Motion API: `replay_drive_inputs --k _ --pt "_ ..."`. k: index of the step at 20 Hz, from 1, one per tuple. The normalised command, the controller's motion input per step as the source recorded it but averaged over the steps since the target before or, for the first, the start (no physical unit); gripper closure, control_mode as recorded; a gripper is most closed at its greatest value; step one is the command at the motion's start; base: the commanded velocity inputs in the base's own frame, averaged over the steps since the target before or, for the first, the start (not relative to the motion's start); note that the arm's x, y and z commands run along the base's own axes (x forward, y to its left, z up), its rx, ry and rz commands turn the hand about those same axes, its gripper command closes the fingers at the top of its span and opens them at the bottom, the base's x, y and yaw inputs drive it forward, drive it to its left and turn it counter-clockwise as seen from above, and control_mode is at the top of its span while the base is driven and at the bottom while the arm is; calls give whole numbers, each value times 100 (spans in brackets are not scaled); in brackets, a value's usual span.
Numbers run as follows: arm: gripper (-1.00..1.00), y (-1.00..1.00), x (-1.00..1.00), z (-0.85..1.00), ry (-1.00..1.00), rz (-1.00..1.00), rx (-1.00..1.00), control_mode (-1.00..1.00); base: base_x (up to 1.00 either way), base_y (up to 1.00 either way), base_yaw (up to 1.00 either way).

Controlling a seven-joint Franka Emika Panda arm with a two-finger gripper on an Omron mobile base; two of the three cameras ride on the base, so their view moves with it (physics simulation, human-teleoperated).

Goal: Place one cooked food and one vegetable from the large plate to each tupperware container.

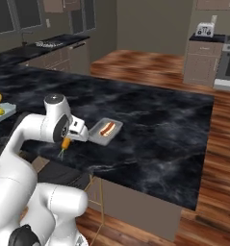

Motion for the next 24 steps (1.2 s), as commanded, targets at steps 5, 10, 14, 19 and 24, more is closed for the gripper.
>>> replay_drive_inputs --k 5,10,14,19,24 --pt "100 0 0 0 0 0 0 100 6 -68 0" --pt "100 0 0 0 0 0 0 100 38 5 0" --pt "100 0 0 0 0 0 0 100 55 5 0" --pt "100 0 0 0 0 0 0 100 50 21 0" --pt "100 -3 2 0 0 3 0 -100 8 0 0"
